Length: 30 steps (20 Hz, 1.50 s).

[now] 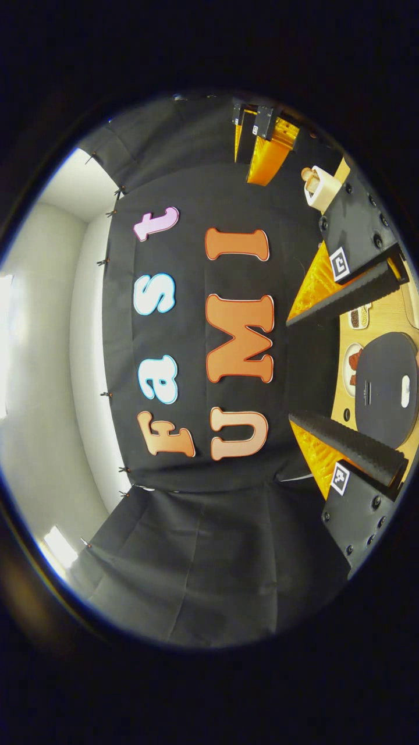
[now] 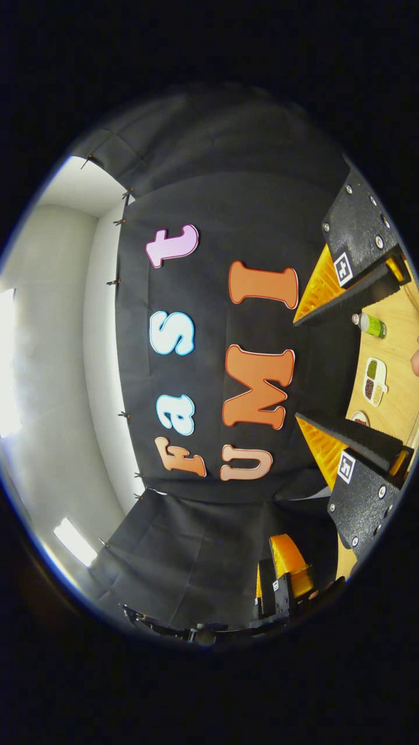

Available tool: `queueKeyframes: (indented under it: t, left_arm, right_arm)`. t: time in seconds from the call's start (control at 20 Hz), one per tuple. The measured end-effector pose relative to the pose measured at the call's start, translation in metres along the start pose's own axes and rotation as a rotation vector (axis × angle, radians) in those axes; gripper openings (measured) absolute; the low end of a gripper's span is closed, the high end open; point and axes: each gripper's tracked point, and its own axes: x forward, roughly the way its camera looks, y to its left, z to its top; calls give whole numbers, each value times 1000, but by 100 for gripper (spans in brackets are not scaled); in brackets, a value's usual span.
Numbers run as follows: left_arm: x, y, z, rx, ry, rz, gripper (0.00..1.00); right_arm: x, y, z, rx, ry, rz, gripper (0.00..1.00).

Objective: Close the left gripper, press the button to open the rice cooker; take a wooden spoon from the chopstick holder with the right hand, scoop a spoonful of rice and pour it into the rice cooker, then put the wooden spoon back into the chopstick holder.

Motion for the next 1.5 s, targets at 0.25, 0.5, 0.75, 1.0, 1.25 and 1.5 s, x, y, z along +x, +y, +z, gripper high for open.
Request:
queueKeyframes:
  t: [0.25, 0.5, 0.75, 1.0, 1.25, 1.5]
  left_arm:
    - [-3, -4, 6, 17, -18, -10, 97]
    - [-3, -1, -8, 44, -3, 8, 97]
    - [-3, -7, -8, 53, -8, -8, 97]
    - [-3, -8, -11, 54, 5, -10, 97]
    - [-3, -8, -10, 55, -1, -11, 97]
    - [-3, -12, -7, 58, -7, -26, 97]
  right_arm:
    - [0, 3, -2, 5, 9, 8, 89]
    - [0, 0, -12, 21, 37, 1, 93]
    - [0, -2, -14, 16, 44, -8, 93]
    - [-3, -2, -21, 20, 63, -11, 90]
    - [-1, -4, -20, 22, 61, -20, 90]
    - [-1, -4, -21, 18, 66, -20, 90]
